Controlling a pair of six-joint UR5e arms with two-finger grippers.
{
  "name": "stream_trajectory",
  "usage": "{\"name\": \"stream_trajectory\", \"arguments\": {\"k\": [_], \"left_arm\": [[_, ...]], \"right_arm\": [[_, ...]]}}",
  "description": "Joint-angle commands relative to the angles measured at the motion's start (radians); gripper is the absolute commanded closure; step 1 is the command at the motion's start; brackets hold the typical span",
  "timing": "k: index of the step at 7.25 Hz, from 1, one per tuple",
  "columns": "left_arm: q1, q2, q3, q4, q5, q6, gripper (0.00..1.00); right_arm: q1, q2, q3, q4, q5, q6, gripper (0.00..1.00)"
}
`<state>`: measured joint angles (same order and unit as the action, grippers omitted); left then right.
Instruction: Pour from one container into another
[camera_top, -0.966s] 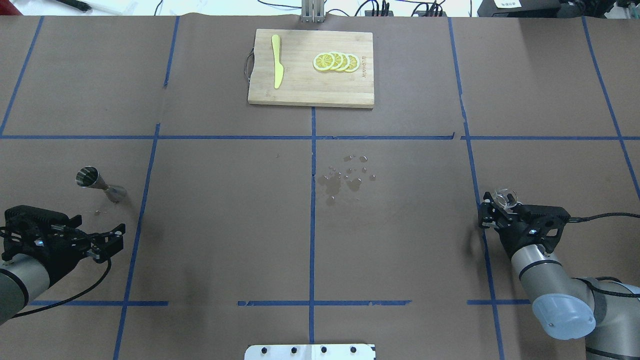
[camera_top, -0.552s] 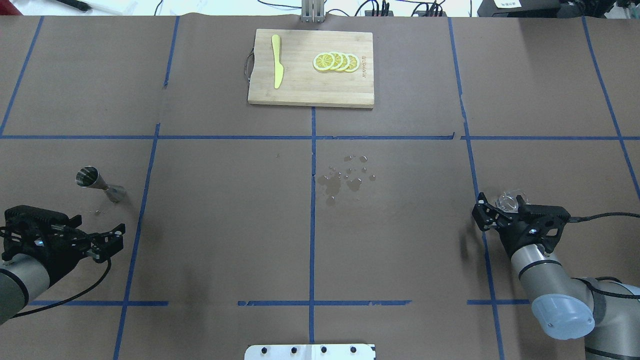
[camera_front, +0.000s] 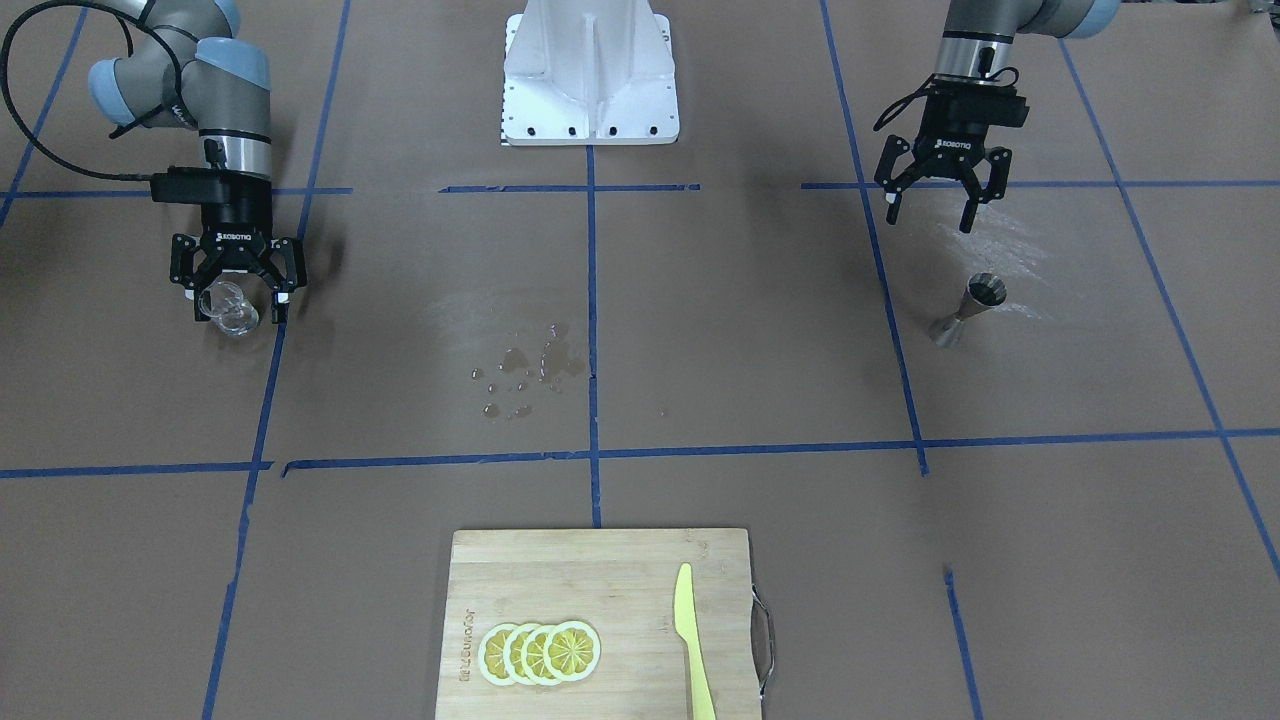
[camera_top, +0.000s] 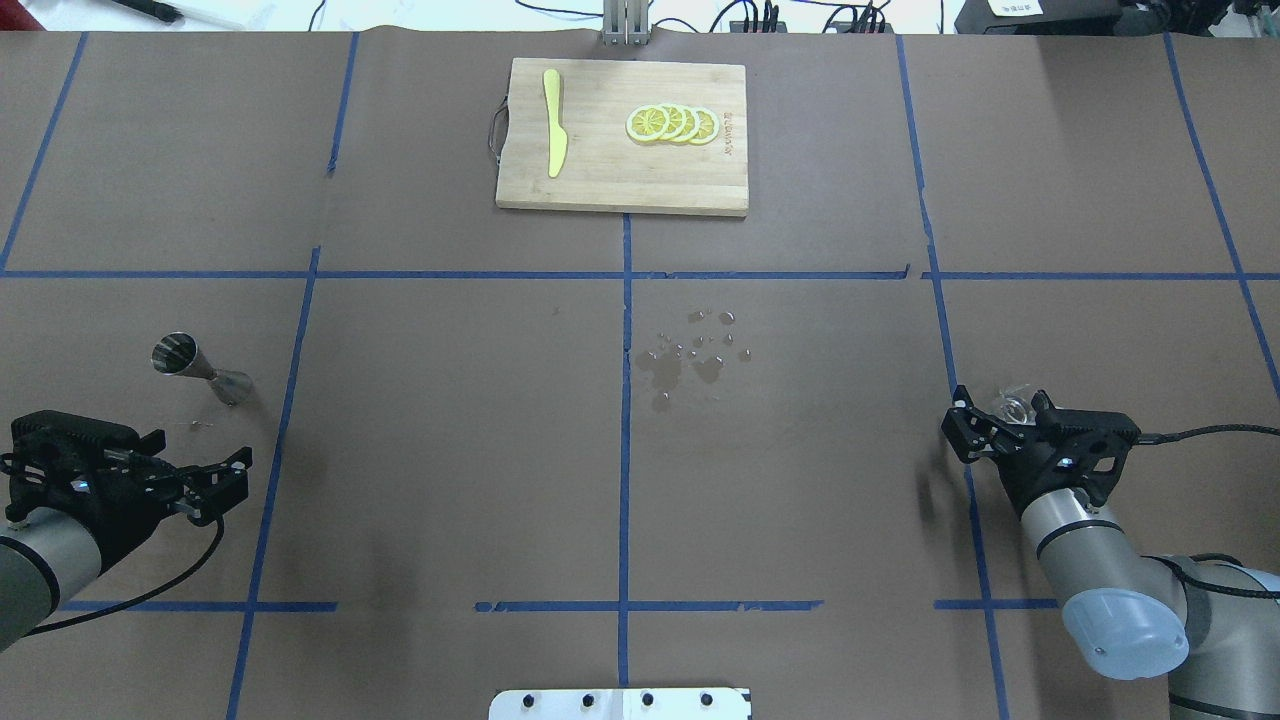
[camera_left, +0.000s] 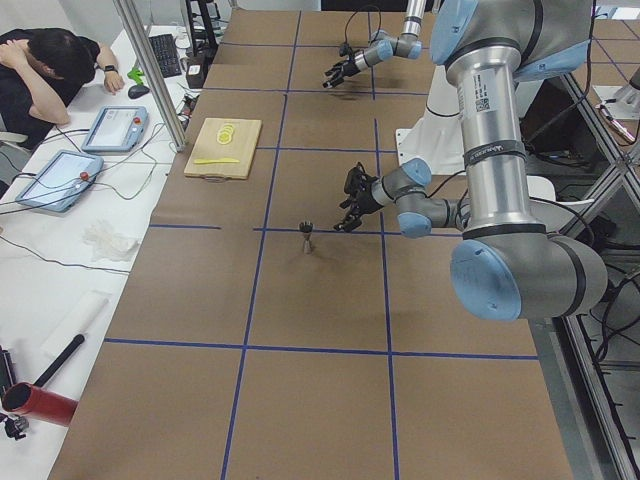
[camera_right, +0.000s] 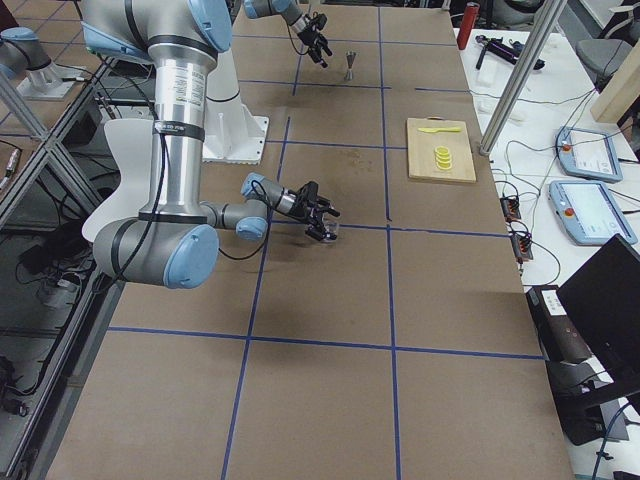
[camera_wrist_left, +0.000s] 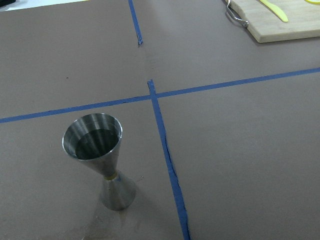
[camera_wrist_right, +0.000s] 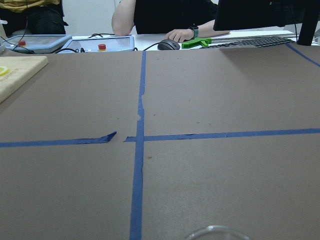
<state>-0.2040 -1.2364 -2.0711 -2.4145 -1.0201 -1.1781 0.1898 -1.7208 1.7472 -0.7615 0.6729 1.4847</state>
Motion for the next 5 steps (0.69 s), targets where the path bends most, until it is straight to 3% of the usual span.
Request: {"name": "stream_trajectory", "arguments": {"k": [1, 5], "left_arm": [[0.000, -0.005, 0.000, 0.000, -0.001, 0.000, 0.00], [0.000, -0.009, -0.003, 0.000, -0.003, 0.002, 0.00]], "right_arm": [[0.000, -0.008, 0.000, 0.001, 0.001, -0.003, 0.00], [0.002, -0.019, 0.024, 0.001, 0.010, -0.003, 0.00]]}}
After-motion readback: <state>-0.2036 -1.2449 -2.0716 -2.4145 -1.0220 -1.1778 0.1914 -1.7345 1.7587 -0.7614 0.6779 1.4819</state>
